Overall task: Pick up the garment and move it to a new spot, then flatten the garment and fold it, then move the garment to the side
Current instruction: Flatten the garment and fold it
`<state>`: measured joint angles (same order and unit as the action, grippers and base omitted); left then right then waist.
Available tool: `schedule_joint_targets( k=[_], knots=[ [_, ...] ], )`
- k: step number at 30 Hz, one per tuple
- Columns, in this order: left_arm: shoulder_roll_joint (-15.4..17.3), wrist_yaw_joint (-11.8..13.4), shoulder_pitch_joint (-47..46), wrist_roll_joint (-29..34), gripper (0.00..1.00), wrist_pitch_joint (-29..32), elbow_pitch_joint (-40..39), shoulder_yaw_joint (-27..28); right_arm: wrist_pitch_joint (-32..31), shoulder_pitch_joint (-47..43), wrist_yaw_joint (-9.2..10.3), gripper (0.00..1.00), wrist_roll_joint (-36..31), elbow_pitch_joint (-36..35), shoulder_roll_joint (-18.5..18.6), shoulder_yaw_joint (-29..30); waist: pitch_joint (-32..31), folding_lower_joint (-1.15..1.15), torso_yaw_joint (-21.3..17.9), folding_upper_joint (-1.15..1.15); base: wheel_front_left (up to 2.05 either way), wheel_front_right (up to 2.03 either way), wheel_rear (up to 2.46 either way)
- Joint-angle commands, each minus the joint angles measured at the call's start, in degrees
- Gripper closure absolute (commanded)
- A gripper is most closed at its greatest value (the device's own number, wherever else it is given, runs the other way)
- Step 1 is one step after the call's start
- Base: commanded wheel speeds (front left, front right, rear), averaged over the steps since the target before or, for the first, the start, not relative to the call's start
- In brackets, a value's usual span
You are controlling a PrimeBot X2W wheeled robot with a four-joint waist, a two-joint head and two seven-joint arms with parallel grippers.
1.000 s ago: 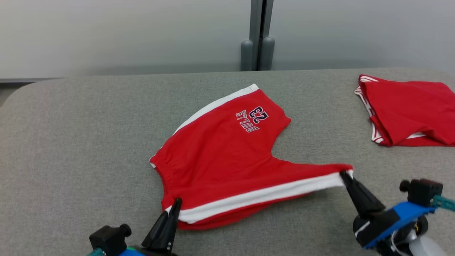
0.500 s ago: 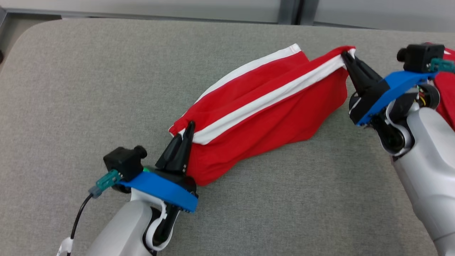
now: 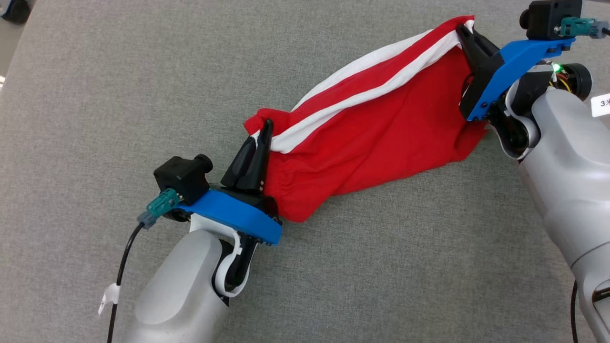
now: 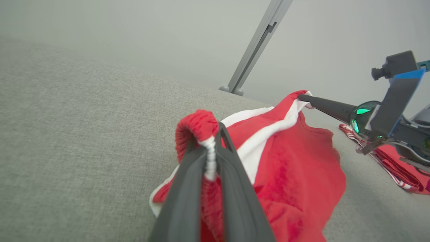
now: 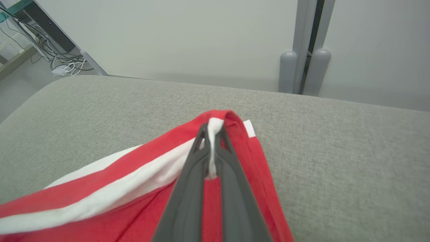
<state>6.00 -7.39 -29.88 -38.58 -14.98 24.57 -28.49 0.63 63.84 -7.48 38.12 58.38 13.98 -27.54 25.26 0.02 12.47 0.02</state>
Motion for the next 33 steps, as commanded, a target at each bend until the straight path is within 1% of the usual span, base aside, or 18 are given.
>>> schedule_joint_targets(
  k=[1, 4, 7, 11, 15, 16, 19, 23, 27, 29, 33],
  knots=[
    [-0.33, -0.10, -1.26, 1.32, 0.00, -0.26, 0.78, 0.38, 1.29, 1.12, -0.03, 0.00, 0.80, 1.34, -0.34, -0.88, -0.01, -0.02, 0.18, -0.02, 0.00, 0.00, 0.00],
    [-0.75, -0.10, -0.39, 3.62, 0.00, -0.25, 1.20, 1.97, 2.80, 0.40, -0.02, 0.00, 1.85, 2.36, -0.23, -2.55, -0.91, -0.02, -0.11, -0.02, 0.00, 0.00, 0.00],
    [-0.85, -0.06, 1.94, 7.47, 0.00, -0.25, 0.55, 4.11, 3.79, -1.56, -0.02, 0.00, 2.95, 2.39, 0.49, -4.87, -2.37, -0.02, -0.58, -0.02, 0.00, 0.00, 0.00],
    [-0.93, 1.00, 6.03, 12.73, 0.00, -0.25, -1.91, 6.70, 4.74, -4.08, -0.02, 0.00, 5.14, 1.83, 2.13, -7.80, -4.82, -0.02, -0.88, -0.02, 0.00, 0.00, 0.00],
    [-0.29, 2.40, 11.60, 16.95, 0.00, -0.26, -6.41, 9.59, 4.78, -7.13, -0.02, 0.00, 6.70, 2.28, 4.50, -10.50, -6.94, -0.02, -0.12, -0.02, 0.00, 0.00, 0.00],
    [-0.29, 2.40, 11.60, 16.95, 0.00, -0.26, -6.41, 9.59, 4.78, -7.13, -0.02, 0.00, 6.70, 2.28, 4.50, -10.50, -6.94, -0.02, -0.12, -0.02, 0.00, 0.00, 0.00],
    [0.31, 3.63, 15.38, 19.47, 0.00, -0.25, -10.36, 12.55, 4.91, -8.58, -0.02, 0.00, 7.92, 2.98, 6.15, -11.91, -7.88, -0.02, 1.06, -0.02, 0.00, 0.00, 0.00],
    [0.11, 6.10, 19.66, 22.42, 0.00, -0.25, -16.65, 17.36, 4.83, -9.50, -0.02, 0.00, 9.31, 4.58, 7.95, -12.83, -8.23, -0.02, 2.86, -0.02, 0.00, 0.00, 0.00],
    [-0.62, 8.32, 23.17, 25.37, 0.00, -0.26, -22.33, 22.44, 4.59, -9.41, -0.02, 0.00, 9.84, 6.65, 8.76, -13.77, -7.92, -0.02, 4.31, -0.02, 0.00, 0.00, 0.00],
    [-1.17, 8.85, 24.77, 26.36, 0.00, -0.25, -24.52, 24.71, 4.82, -9.05, -0.02, 0.00, 10.13, 7.75, 9.12, -14.03, -7.76, -0.02, 4.83, -0.02, 0.00, 0.00, 0.00],
    [-1.98, 9.02, 27.21, 28.72, 0.00, -0.26, -27.46, 27.73, 4.49, -8.79, -0.02, 0.00, 10.31, 10.04, 9.18, -14.65, -7.60, -0.02, 5.72, -0.02, 0.00, 0.00, 0.00]
  ],
)
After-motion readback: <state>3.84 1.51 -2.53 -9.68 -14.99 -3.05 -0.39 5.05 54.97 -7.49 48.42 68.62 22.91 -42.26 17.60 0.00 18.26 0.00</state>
